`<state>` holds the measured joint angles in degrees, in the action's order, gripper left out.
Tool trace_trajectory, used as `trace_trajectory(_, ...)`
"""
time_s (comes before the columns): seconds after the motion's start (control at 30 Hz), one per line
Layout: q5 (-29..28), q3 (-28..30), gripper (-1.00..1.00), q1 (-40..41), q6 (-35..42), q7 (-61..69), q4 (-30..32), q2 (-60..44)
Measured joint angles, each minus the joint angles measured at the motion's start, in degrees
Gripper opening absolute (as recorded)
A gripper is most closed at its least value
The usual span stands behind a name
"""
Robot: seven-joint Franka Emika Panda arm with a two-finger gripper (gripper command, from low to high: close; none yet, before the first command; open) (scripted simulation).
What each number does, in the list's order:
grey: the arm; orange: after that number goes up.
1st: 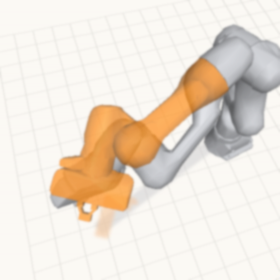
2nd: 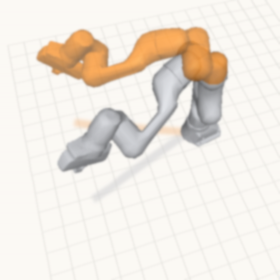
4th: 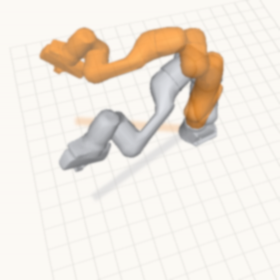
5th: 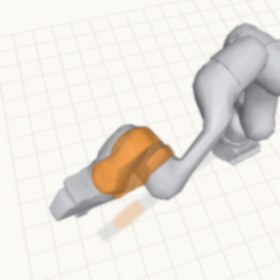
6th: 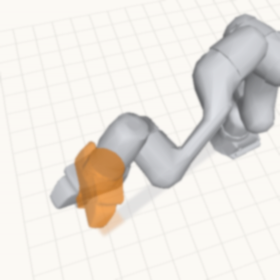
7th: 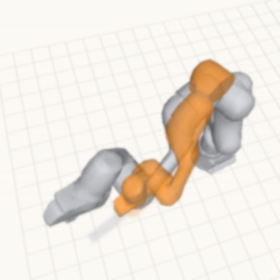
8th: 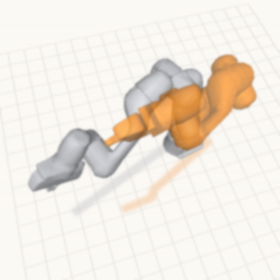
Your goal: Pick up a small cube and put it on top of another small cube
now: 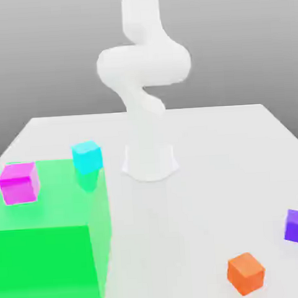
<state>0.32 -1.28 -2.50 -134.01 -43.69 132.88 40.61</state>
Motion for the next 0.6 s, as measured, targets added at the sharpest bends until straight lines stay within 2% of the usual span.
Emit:
trace_trajectory(0.37,0.2,-7.5,0.0,-10.2,-9.9,8.6,4.9,-23.1)
trace_trajectory(0.6,-2.7,-13.3,0.0,-16.5,-16.1,11.8,7.9,-37.7)
